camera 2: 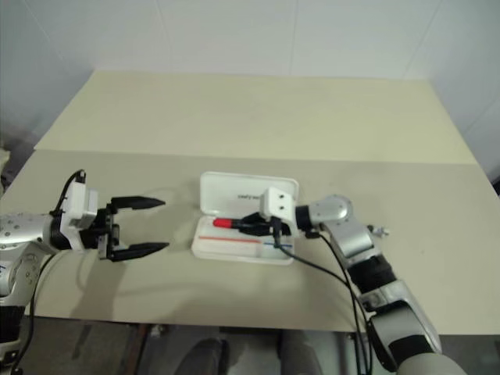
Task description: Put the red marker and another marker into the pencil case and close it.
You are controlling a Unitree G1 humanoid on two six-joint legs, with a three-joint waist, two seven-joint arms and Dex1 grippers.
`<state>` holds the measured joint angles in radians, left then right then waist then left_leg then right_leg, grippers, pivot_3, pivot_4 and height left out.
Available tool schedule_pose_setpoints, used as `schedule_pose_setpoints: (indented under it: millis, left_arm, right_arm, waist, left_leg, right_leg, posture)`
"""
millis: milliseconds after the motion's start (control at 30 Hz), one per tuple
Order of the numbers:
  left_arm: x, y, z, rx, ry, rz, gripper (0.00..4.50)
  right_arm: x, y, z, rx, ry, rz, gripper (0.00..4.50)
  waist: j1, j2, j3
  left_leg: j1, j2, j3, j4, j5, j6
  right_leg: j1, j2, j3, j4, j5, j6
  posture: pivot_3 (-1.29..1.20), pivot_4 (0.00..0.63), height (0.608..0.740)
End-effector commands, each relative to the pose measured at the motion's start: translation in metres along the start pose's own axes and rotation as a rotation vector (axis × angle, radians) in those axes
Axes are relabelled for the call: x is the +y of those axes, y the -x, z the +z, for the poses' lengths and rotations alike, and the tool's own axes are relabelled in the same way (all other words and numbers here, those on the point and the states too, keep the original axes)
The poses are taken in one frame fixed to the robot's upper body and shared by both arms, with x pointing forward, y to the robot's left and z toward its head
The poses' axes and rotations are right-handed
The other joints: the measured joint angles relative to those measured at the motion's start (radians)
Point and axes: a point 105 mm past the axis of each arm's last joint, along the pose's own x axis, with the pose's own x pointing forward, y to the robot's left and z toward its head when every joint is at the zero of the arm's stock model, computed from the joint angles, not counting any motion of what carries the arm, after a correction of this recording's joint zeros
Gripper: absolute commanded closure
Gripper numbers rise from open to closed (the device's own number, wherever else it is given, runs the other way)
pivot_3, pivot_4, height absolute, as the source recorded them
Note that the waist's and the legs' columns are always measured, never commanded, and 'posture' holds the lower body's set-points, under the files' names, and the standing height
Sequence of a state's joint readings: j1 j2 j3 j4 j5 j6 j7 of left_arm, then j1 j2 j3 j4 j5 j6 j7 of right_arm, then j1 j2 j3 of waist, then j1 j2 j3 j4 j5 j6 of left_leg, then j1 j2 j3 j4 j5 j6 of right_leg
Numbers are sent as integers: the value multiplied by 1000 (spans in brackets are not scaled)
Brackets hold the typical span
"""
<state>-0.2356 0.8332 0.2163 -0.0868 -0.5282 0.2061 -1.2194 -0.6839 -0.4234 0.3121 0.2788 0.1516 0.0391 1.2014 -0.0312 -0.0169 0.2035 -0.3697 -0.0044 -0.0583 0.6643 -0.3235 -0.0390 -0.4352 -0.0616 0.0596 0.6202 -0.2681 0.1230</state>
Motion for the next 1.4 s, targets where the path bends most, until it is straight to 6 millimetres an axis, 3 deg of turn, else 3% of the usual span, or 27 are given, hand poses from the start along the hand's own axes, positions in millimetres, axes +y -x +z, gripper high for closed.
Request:
schedule_pose_setpoints:
  millis: [33,67,100,367,400,600,867,1133,1267,1400]
  left_arm:
    - [-2,-1,8,-18,-30,0,0]
    - [-2,-2,9,-18,-31,1,0]
    - [-2,-2,9,-18,-31,1,0]
    - [-2,-2,9,-21,-32,0,0]
    - [-2,-2,10,-21,-32,0,0]
    - [-6,0,11,-28,-19,35,0]
    - [-17,1,11,-70,35,224,0]
    - [-27,8,-3,-77,170,690,0]
    - [-27,26,-22,-12,282,1044,0]
    - [-34,37,-32,28,343,1229,0]
  right_arm:
    - [-3,-4,8,-11,51,8,3921]
    - [-3,-4,10,-16,49,9,3921]
    - [-4,-5,12,-20,55,3,3171]
    - [-9,-7,50,-158,62,-17,191]
    - [-9,-6,53,-166,61,-18,27]
    - [-1,14,85,-288,20,-17,27]
    - [4,58,96,-327,-6,-112,27]
    - [-9,117,84,-247,-30,-293,27]
    - [-15,133,74,-184,-26,-315,27]
    - [-17,133,74,-177,-17,-304,27]
  waist:
    - [0,0,0]
    - [0,0,0]
    - [0,0,0]
    - [-2,0,0]
    - [-2,0,0]
    - [0,0,0]
    - [3,0,0]
    - [4,0,0]
    - [4,-1,0]
    - [4,-2,-1]
  left_leg:
    - [0,0,0,0,0,0]
    - [0,0,0,0,0,0]
    - [0,0,0,0,0,0]
    - [0,0,0,0,1,-1]
    - [0,0,0,0,1,-1]
    - [0,0,-1,0,1,-1]
    - [-1,0,-8,0,0,0]
    - [1,0,-7,1,0,0]
    - [4,0,-4,2,1,0]
    - [7,-1,-1,2,1,0]
  right_leg:
    - [0,0,0,0,0,0]
    - [0,0,0,0,0,0]
    - [0,0,0,0,0,0]
    - [-1,0,0,1,0,0]
    - [-1,0,0,1,0,0]
    - [-1,0,0,1,0,0]
    - [-1,-1,0,0,0,0]
    - [0,-1,1,-2,0,0]
    - [5,0,0,-2,0,0]
    - [8,0,1,-2,1,0]
  posture:
    - [0,150,740]
    - [0,150,740]
    - [0,150,740]
    - [0,150,740]
    - [0,150,740]
    - [0,150,740]
    - [0,150,740]
    - [0,150,740]
    - [0,150,740]
    - [0,150,740]
